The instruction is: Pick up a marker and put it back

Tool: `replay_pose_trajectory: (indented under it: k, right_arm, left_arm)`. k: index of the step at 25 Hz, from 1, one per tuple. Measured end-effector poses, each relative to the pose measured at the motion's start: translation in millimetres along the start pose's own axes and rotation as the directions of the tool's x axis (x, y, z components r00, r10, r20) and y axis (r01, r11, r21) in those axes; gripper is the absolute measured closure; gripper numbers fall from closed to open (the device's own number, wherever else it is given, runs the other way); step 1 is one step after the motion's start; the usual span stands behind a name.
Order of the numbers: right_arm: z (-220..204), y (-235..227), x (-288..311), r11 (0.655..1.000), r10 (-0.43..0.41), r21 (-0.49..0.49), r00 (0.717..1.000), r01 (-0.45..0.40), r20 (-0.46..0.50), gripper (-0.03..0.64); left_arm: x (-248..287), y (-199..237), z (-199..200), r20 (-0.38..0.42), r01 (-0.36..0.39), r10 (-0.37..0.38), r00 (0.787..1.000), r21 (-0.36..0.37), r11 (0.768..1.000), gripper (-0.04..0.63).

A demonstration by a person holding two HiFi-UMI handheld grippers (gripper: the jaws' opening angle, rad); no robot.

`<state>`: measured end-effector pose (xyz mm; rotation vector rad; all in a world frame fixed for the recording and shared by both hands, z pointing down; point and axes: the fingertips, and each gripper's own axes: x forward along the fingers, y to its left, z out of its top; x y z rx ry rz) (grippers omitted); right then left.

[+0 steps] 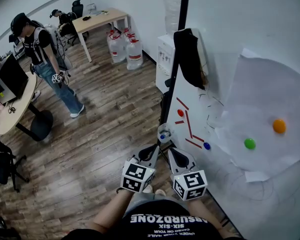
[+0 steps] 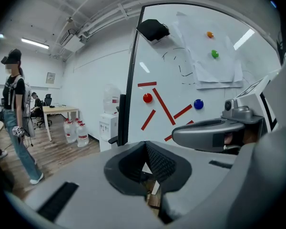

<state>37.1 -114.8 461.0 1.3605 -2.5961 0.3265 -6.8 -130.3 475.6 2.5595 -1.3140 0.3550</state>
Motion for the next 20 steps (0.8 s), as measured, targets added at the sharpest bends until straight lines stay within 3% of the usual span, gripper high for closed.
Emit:
replay_pose_trajectory:
  k: [20]
  right_arm:
    - [-3.6, 0.9, -4.9, 1.000, 0.001, 0.001, 1.000, -0.001, -0.001, 0.618]
  left_arm:
    - [-4.9, -4.5, -7.5, -0.009, -0.005, 0.005, 1.000, -0.023, 1.000, 0.588]
